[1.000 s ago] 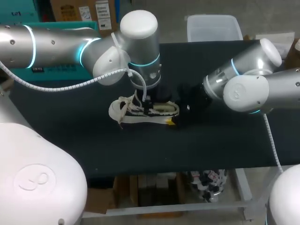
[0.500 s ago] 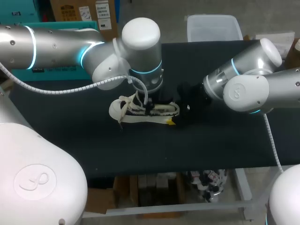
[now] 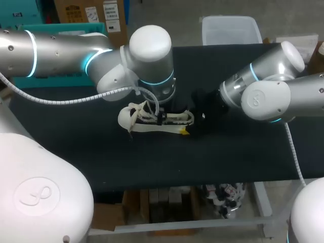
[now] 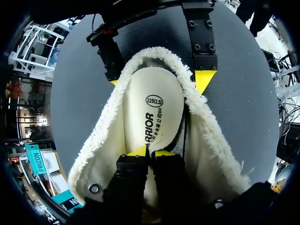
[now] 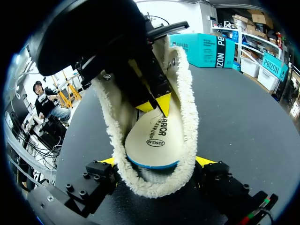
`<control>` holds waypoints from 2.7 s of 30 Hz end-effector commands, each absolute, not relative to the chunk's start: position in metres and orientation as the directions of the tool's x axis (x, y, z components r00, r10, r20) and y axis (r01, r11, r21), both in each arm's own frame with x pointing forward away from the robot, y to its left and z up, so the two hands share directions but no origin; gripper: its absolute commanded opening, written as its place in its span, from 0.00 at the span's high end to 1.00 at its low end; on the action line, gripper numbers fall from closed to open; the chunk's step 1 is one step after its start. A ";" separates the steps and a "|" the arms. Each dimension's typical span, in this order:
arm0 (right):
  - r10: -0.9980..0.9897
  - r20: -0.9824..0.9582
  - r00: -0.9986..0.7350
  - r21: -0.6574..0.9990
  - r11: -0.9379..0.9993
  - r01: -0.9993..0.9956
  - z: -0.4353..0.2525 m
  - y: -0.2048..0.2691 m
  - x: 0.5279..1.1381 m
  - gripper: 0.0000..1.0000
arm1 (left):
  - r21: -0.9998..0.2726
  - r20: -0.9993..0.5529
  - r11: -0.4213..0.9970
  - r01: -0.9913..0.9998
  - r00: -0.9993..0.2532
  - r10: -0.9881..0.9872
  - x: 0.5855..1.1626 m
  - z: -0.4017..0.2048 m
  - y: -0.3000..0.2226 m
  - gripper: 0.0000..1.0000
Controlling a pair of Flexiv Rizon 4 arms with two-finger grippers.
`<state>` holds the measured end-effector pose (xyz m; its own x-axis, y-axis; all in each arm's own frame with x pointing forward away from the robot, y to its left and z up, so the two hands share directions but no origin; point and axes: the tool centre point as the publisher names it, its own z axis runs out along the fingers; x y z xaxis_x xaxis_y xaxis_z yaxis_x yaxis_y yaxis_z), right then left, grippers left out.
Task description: Open the shoe tongue, take the insole out of the shoe, put the insole back into the shoe, and pack the shoe into the shoebox
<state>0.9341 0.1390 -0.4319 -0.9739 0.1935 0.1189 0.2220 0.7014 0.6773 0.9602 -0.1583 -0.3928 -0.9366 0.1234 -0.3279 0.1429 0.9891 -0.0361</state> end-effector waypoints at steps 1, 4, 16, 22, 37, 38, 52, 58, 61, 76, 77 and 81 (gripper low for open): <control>0.187 0.121 -0.975 0.680 0.700 0.219 -0.439 0.140 0.931 1.00 | -0.059 -0.329 0.987 0.151 -0.936 0.123 0.982 -0.422 -0.163 1.00; 0.187 0.121 -0.975 0.680 0.700 0.219 -0.439 0.140 0.931 1.00 | -0.087 -0.333 0.984 0.157 -0.935 0.119 0.978 -0.408 -0.163 1.00; 0.187 0.121 -0.975 0.680 0.700 0.219 -0.439 0.140 0.931 1.00 | -0.198 -0.324 0.965 0.172 -0.940 0.101 0.964 -0.360 -0.168 1.00; 0.187 0.121 -0.975 0.680 0.700 0.219 -0.439 0.140 0.931 1.00 | -0.208 -0.331 0.960 0.185 -0.937 0.109 0.955 -0.347 -0.172 1.00; 0.187 0.121 -0.975 0.680 0.700 0.219 -0.439 0.140 0.931 1.00 | -0.342 -0.243 0.914 0.219 -0.960 0.139 0.940 -0.314 -0.168 1.00; 0.187 0.121 -0.975 0.680 0.700 0.219 -0.439 0.140 0.931 1.00 | -0.352 -0.237 0.909 0.221 -0.961 0.142 0.939 -0.312 -0.168 1.00; 0.186 0.120 -0.975 0.678 0.702 0.217 -0.439 0.139 0.931 1.00 | -0.518 -0.220 0.811 0.270 -0.959 0.179 0.922 -0.268 -0.161 1.00; 0.183 0.116 -0.976 0.675 0.707 0.213 -0.433 0.137 0.932 0.69 | -0.574 -0.212 0.769 0.282 -0.958 0.193 0.915 -0.252 -0.163 1.00; 0.183 0.115 -0.976 0.675 0.706 0.212 -0.430 0.135 0.931 0.00 | -0.600 -0.207 0.745 0.292 -0.956 0.208 0.910 -0.244 -0.167 1.00; 0.219 0.040 -0.975 0.598 0.776 0.199 -0.373 0.102 0.930 0.00 | -0.733 -0.156 0.619 0.283 -0.955 0.251 0.894 -0.196 -0.173 1.00; 0.220 0.033 -0.975 0.591 0.782 0.197 -0.368 0.101 0.931 0.00 | -0.743 -0.151 0.608 0.279 -0.956 0.253 0.893 -0.192 -0.172 1.00; 0.211 -0.002 -0.978 0.556 0.813 0.174 -0.347 0.098 0.935 0.00 | -0.783 -0.139 0.563 0.267 -0.956 0.260 0.888 -0.178 -0.166 1.00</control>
<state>0.9431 0.1028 -0.3680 -0.9793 0.2019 0.0112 0.1681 0.7821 0.6001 0.8885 -0.1768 -0.1822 -0.9567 0.2553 -0.1399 0.2679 0.5837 -0.7665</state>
